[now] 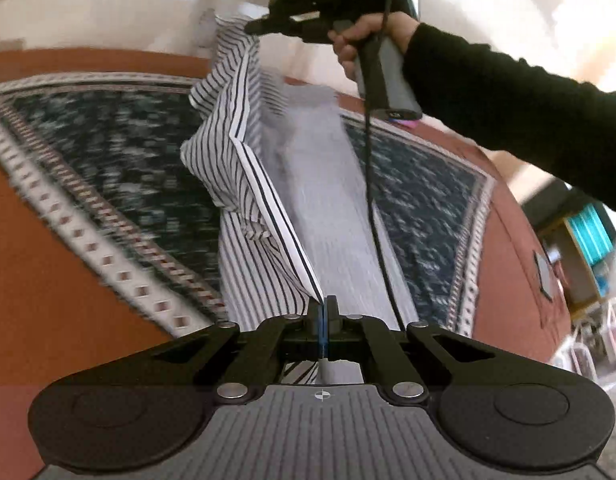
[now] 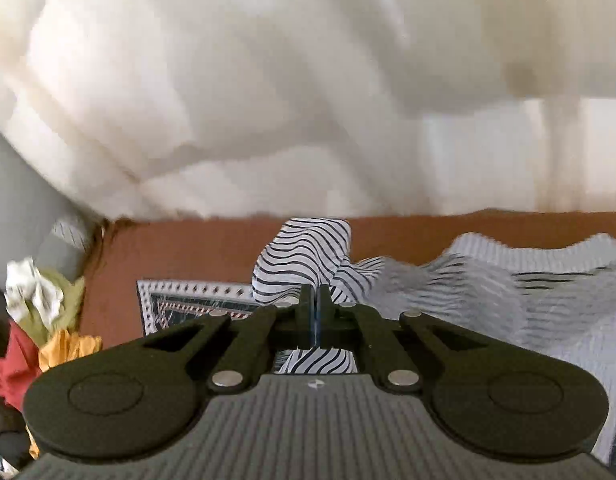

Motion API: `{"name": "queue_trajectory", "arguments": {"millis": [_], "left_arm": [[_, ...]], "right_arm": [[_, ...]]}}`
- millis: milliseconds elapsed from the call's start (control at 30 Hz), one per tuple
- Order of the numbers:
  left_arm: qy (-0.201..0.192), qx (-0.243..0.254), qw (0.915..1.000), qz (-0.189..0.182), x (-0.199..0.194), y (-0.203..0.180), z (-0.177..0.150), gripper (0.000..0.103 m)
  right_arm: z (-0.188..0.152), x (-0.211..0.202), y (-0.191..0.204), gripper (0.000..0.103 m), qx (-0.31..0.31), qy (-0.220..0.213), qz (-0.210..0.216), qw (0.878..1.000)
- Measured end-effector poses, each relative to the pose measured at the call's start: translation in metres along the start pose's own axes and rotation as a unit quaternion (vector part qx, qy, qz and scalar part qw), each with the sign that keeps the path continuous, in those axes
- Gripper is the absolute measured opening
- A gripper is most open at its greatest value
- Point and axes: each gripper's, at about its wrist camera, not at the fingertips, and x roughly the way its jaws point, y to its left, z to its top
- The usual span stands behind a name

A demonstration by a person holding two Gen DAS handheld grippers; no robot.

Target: Fold clothes

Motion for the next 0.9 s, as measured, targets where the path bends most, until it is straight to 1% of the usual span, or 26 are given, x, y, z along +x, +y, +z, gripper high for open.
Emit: {"name": "queue_trajectory", "arguments": {"millis": [100,167,367,400,433,467,533,600,667,700,733,800,900], "left_arm": [[0.019,0.01,0.9997,-0.015,0.02,-0.015,0.002,0.0],[0.037,0.007,0.9992,-0.015,0.037,-0.018,0.002,0.0],[0.078,0.002,0.997,-0.006,0.071,-0.024,-0.002,0.001],[0.084,0.001,0.9964,-0.004,0.076,-0.025,-0.003,0.005],[0.091,0.001,0.9959,-0.002,0.082,-0.026,-0.003,0.02],[0.097,0.0,0.9952,-0.001,0.087,-0.026,-0.004,0.022],[0.107,-0.003,0.9942,-0.001,0.094,-0.028,-0.005,0.023],[0.116,-0.007,0.9932,-0.004,0.1,-0.028,-0.007,0.028],[0.122,-0.008,0.9925,-0.005,0.104,-0.03,-0.009,0.044],[0.125,-0.007,0.9921,-0.005,0.106,-0.031,-0.009,0.047],[0.125,-0.005,0.9922,-0.005,0.105,-0.032,-0.009,0.048],[0.107,0.0,0.9942,0.0,0.093,-0.032,-0.006,0.049],[0.046,-0.002,0.9986,0.026,0.058,-0.024,0.005,0.054]], "right_arm": [[-0.002,-0.018,-0.03,0.001,0.017,-0.011,-0.009,1.0],[-0.007,-0.025,-0.053,0.001,0.029,-0.009,-0.028,0.999],[-0.033,-0.022,-0.105,0.001,0.071,0.007,-0.076,0.995],[-0.037,-0.02,-0.11,0.001,0.075,0.011,-0.08,0.994],[-0.041,-0.018,-0.114,0.001,0.079,0.014,-0.085,0.993],[-0.044,-0.017,-0.116,0.004,0.082,0.015,-0.09,0.992],[-0.05,-0.016,-0.12,0.004,0.088,0.019,-0.098,0.991],[-0.055,-0.017,-0.124,0.006,0.083,0.019,-0.112,0.99],[-0.058,-0.022,-0.126,0.009,0.077,0.017,-0.123,0.989],[-0.059,-0.029,-0.124,0.012,0.073,0.011,-0.123,0.99],[-0.059,-0.037,-0.122,0.014,0.07,0.005,-0.121,0.99],[-0.061,-0.053,-0.117,0.024,0.064,-0.007,-0.117,0.991],[-0.063,-0.078,-0.109,0.025,0.054,-0.025,-0.111,0.992]]}}
